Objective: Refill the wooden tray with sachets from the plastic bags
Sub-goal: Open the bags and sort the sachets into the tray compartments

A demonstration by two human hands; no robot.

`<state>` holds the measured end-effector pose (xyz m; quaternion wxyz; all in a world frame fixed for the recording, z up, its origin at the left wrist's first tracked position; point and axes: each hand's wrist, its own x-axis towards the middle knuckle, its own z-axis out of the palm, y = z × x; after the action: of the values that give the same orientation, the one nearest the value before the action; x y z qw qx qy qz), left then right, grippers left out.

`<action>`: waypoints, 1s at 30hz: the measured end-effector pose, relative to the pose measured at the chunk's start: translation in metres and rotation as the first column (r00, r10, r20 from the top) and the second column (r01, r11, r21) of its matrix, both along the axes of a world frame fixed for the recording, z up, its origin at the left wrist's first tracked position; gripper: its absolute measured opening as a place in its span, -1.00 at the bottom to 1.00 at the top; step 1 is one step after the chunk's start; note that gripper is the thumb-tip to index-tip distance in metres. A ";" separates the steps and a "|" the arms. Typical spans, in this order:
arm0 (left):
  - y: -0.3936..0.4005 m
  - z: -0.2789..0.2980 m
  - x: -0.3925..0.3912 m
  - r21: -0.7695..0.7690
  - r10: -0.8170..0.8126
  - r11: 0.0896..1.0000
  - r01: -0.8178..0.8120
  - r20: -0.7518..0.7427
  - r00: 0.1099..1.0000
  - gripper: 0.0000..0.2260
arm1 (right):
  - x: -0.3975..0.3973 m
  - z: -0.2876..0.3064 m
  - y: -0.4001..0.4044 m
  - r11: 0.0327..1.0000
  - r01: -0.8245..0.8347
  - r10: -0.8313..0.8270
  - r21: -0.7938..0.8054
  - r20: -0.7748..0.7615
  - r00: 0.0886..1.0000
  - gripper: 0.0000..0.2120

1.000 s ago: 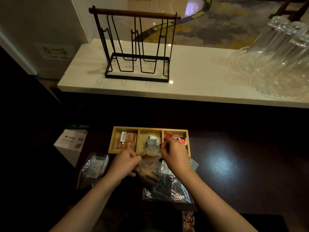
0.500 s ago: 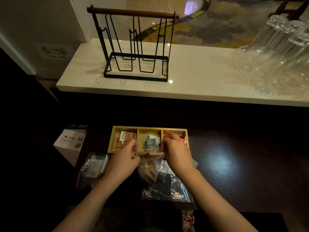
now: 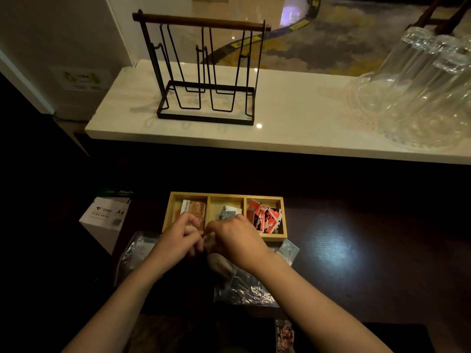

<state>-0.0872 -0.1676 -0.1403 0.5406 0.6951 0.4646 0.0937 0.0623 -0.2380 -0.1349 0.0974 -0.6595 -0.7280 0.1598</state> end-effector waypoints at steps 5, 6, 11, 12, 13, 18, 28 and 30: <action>-0.003 -0.045 -0.014 -0.209 0.324 0.922 -0.326 -0.044 0.945 -0.88 | -0.011 0.002 0.005 0.996 -0.041 0.037 -0.081 -0.050 0.998 -0.75; -0.006 -0.055 -0.015 -0.254 0.342 0.900 -0.354 -0.089 0.935 -0.87 | -0.014 0.002 0.006 0.994 -0.041 0.033 -0.100 -0.077 0.997 -0.77; -0.018 -0.079 -0.015 -0.411 0.358 0.813 -0.412 -0.204 0.911 -0.82 | -0.015 0.007 0.011 0.987 0.002 -0.048 -0.159 -0.287 0.957 -0.87; -0.021 -0.079 -0.015 -0.465 0.379 0.776 -0.426 -0.196 0.904 -0.79 | -0.014 0.011 0.012 0.987 0.007 -0.055 -0.159 -0.301 0.952 -0.86; -0.024 -0.078 -0.014 -0.531 0.403 0.728 -0.434 -0.181 0.897 -0.75 | -0.012 0.016 0.012 0.989 0.005 -0.052 -0.148 -0.315 0.948 -0.85; -0.037 -0.081 -0.019 -0.828 0.584 0.424 -0.366 -0.059 0.810 -0.53 | -0.006 0.049 0.020 0.997 -0.026 -0.013 -0.077 -0.471 0.882 -0.86; -0.031 -0.067 -0.030 -0.515 0.714 0.625 -0.587 0.073 0.696 -0.80 | 0.027 0.052 0.060 0.996 0.063 -0.083 -0.058 -0.491 0.867 -0.76; -0.027 -0.060 -0.030 -0.436 0.708 0.662 -0.610 0.097 0.699 -0.80 | 0.037 0.044 0.065 0.996 0.082 -0.091 -0.040 -0.399 0.913 -0.73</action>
<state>-0.1171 -0.1947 -0.2001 0.6454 0.3431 0.6203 0.2847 0.0988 -0.1732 -0.0905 0.2435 -0.6454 -0.6611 0.2951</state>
